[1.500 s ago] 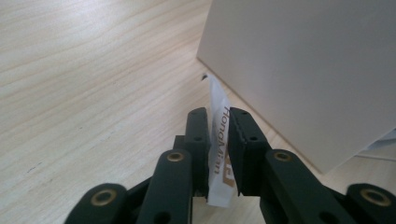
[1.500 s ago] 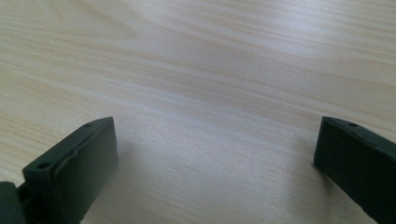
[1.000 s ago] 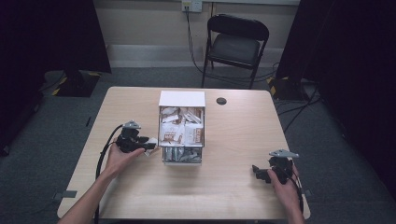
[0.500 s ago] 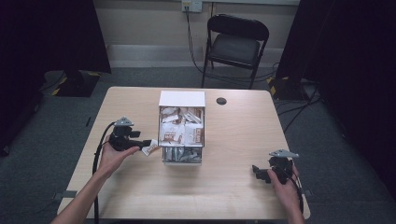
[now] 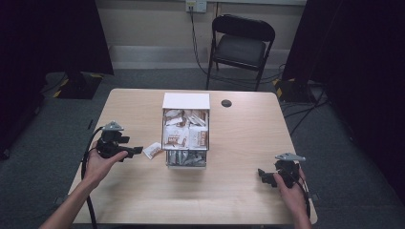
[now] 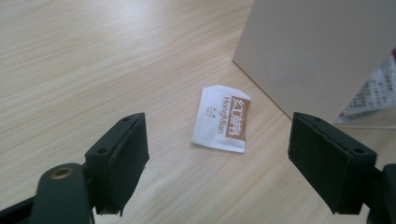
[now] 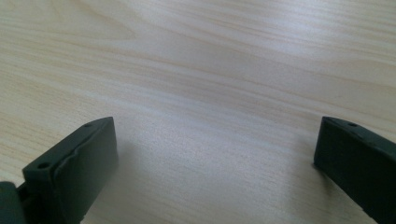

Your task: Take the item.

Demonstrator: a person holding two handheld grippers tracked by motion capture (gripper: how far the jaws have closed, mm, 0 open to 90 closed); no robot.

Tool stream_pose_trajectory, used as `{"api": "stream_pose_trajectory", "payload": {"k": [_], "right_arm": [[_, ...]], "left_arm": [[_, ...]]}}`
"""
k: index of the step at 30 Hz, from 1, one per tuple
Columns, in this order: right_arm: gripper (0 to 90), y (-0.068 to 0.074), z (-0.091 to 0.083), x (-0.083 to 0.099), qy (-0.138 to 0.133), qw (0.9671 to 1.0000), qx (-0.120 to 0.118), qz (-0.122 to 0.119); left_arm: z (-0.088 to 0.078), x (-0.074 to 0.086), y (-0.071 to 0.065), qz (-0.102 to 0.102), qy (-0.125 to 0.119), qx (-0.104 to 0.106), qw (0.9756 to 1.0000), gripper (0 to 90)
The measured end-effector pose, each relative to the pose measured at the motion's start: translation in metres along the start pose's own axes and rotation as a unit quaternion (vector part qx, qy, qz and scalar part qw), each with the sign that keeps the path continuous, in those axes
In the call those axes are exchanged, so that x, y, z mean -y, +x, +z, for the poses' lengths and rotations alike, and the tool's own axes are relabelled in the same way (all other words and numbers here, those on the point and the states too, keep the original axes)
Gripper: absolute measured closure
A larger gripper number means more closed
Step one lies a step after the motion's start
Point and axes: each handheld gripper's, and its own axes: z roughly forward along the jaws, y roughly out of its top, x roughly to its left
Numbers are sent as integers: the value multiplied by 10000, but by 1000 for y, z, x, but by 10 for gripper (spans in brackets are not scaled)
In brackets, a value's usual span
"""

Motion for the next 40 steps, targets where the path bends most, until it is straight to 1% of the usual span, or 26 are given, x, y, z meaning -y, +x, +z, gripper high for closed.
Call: {"api": "stream_pose_trajectory", "payload": {"k": [2,3,5,7,8,9,11,12,13,14,16,17,18,20,22,23,24,26,27,28,29,32,33,36,37,40], "right_arm": [[0,0,0,0,-3,10000,0,-9],[0,0,0,0,-4,10000,0,-9],[0,0,0,0,-3,10000,0,-8],[0,0,0,0,0,10000,5,-5],[0,0,0,0,0,10000,5,-5],[0,0,0,0,-1,10000,0,-2],[0,0,0,0,-1,10000,5,-4],[0,0,0,0,-1,10000,5,-4],[0,0,0,0,1,10000,2,0],[0,0,0,0,0,10000,3,0],[0,0,0,0,-1,10000,10,2],[0,0,0,0,1,10000,11,7],[0,0,0,0,5,10000,9,17],[0,1,0,0,9,10000,12,28],[0,1,0,0,3,10000,12,19],[0,1,0,0,10,10000,11,28],[0,1,0,0,11,10000,10,22],[0,1,0,0,9,10000,9,28],[0,1,0,0,10,10000,11,29],[0,1,0,0,10,10000,11,29],[0,1,0,0,10,10000,10,22],[0,1,0,0,10,10000,15,26],[0,1,0,0,6,10000,18,16],[0,1,0,0,4,10000,19,18],[0,1,0,0,3,10000,20,21],[0,1,0,0,5,10000,18,20]], "left_arm": [[-4,2,0,-46,31,29,10000,200],[-7,5,-1,53,15,-73,10000,196],[-10,10,-1,18,63,-7,10000,197],[-12,16,-1,150,223,-224,9994,211],[-12,16,-1,150,223,-224,9994,219],[-13,24,1,210,339,-382,9985,217],[-13,29,4,187,407,-464,9979,217],[-13,32,6,161,425,-519,9976,214],[-12,41,13,-15,534,-625,9966,230],[-12,41,13,-15,534,-625,9966,243],[-12,50,22,-354,572,-669,9955,244],[-10,59,28,-409,664,-841,9934,244],[-10,62,31,-356,687,-964,9923,244],[-10,66,35,-416,725,-952,9919,244],[-10,73,42,-526,751,-1035,9904,242],[-10,79,46,-561,759,-1215,9881,228],[-11,80,47,-635,734,-1292,9869,234],[-12,81,48,-715,658,-1288,9869,226],[-8,84,48,-664,533,-1535,9845,211],[-8,84,48,-664,533,-1535,9845,171],[-7,87,50,-634,388,-1504,9858,143],[-6,91,51,-589,229,-1495,9867,128],[-2,96,50,-525,-41,-1505,9872,84],[0,95,48,-531,-3,-1501,9872,32],[2,93,46,-591,33,-1557,9860,18],[4,92,45,-601,53,-1575,9857,2]]}}
